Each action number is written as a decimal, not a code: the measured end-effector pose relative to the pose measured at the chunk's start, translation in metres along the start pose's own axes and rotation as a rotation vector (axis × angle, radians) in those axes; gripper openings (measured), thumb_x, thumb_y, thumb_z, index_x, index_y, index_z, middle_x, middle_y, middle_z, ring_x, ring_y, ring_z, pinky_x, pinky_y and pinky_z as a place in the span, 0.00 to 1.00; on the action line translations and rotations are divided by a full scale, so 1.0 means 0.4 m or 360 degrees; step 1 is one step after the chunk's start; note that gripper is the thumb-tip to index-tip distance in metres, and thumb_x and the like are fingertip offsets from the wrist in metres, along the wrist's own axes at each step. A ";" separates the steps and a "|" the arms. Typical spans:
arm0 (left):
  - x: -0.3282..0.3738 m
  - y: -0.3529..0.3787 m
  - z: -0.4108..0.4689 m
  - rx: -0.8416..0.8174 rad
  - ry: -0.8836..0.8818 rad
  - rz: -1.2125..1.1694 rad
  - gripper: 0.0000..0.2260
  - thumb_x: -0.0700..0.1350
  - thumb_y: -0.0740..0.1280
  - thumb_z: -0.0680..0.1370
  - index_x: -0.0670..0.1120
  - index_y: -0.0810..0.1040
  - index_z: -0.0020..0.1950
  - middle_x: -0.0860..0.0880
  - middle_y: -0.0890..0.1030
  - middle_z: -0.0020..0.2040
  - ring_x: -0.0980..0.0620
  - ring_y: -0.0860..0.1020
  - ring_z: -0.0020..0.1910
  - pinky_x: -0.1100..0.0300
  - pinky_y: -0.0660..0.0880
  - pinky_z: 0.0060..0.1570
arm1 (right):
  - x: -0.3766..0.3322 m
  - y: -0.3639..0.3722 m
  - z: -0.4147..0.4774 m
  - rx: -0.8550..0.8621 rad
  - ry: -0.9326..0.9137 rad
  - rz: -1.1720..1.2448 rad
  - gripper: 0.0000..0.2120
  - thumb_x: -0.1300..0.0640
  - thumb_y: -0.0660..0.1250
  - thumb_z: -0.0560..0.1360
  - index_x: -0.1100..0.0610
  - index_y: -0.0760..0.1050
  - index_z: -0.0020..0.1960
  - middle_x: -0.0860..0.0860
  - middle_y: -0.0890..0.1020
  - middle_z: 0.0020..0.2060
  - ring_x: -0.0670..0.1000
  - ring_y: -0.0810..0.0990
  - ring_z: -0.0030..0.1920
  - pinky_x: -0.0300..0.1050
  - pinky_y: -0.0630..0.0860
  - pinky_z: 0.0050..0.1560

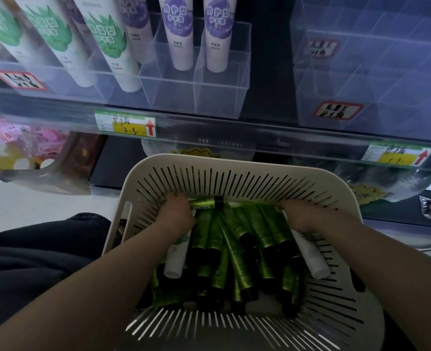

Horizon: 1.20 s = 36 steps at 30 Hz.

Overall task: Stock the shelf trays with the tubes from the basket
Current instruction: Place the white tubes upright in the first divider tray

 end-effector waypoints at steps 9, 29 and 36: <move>-0.004 -0.015 -0.027 0.0019 -0.0038 -0.0060 0.26 0.48 0.70 0.73 0.39 0.67 0.67 0.39 0.69 0.64 0.43 0.69 0.64 0.57 0.70 0.61 | -0.010 -0.030 -0.044 0.0031 -0.0003 -0.0007 0.16 0.69 0.56 0.76 0.65 0.73 0.62 0.59 0.76 0.59 0.55 0.76 0.57 0.40 0.69 0.45; 0.006 -0.108 -0.107 0.0043 0.0078 -0.0139 0.08 0.42 0.67 0.76 0.41 0.80 0.52 0.44 0.81 0.50 0.47 0.79 0.51 0.57 0.75 0.47 | -0.042 -0.153 -0.199 0.0254 -0.0119 0.0033 0.11 0.61 0.62 0.78 0.60 0.80 0.56 0.56 0.79 0.58 0.54 0.77 0.56 0.46 0.74 0.55; 0.047 -0.147 -0.158 0.0067 0.0289 -0.0213 0.09 0.43 0.68 0.76 0.42 0.81 0.55 0.46 0.81 0.52 0.53 0.76 0.48 0.61 0.72 0.48 | -0.080 -0.196 -0.273 0.0354 -0.0229 0.0041 0.12 0.63 0.61 0.76 0.59 0.80 0.56 0.53 0.81 0.57 0.51 0.78 0.55 0.43 0.73 0.54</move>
Point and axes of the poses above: each hand's wrist, its own z-axis towards the middle knuckle, its own y-axis out of the palm, x = y × z, the point moved 7 cm from there along z, towards the middle knuckle
